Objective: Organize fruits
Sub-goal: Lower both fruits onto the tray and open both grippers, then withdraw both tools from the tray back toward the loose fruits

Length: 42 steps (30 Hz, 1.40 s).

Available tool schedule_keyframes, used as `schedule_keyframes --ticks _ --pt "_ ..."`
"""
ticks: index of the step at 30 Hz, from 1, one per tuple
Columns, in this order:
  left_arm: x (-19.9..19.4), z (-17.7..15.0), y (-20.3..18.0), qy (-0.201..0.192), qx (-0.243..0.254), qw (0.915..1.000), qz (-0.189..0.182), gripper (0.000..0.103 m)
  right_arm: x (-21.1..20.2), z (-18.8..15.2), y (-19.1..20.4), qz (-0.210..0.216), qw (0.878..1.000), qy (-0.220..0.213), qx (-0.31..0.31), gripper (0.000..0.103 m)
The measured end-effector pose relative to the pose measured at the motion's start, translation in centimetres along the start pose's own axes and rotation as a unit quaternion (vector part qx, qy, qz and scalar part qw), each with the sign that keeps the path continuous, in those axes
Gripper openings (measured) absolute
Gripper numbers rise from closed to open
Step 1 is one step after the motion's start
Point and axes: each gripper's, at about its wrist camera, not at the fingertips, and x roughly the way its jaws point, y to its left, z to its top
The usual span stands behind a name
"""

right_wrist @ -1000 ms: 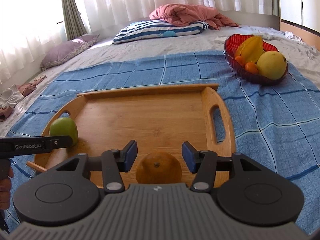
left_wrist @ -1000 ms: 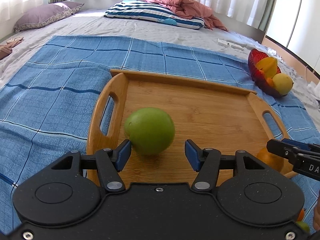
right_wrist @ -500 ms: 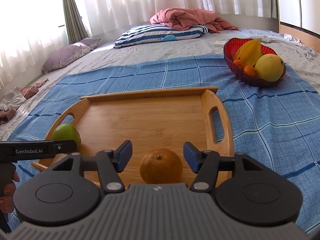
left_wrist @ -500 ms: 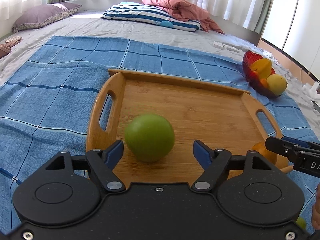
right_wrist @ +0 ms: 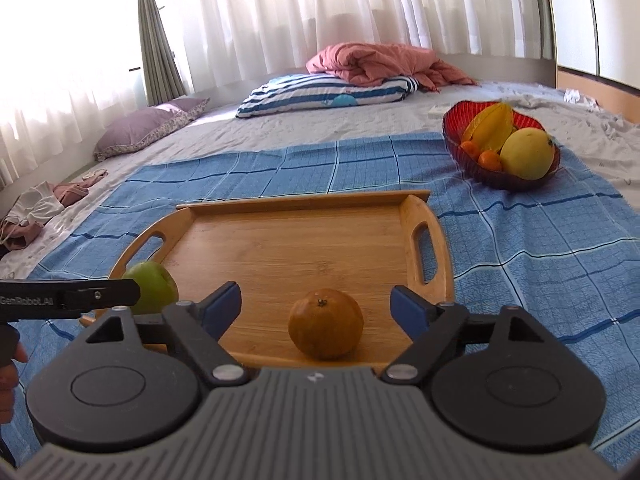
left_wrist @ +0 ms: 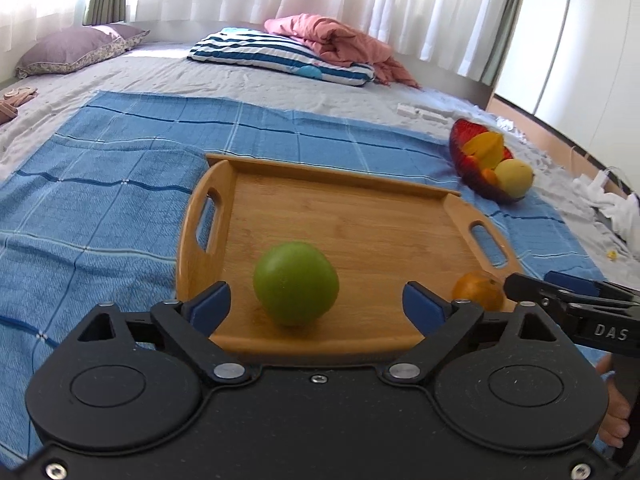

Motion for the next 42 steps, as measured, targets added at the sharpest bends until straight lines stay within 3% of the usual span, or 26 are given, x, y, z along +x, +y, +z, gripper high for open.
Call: schedule_keyframes --ticks 13,22,42 --pt "-4.3 -3.5 -0.8 -0.022 0.019 0.9995 -0.014 0.096 -3.2 -2.9 0.9 -0.007 0.999 -0.04 -0.027 0.102" --pt "-7.0 -5.3 -0.3 -0.045 0.01 0.9989 0.001 0.096 -5.0 -4.4 0.8 -0.009 0.998 -0.066 -0.024 0.103" --pt "-9.0 -9.5 -1.5 -0.042 0.036 0.9984 0.013 0.097 -7.3 -7.8 1.0 -0.02 0.995 -0.096 -0.032 0.103"
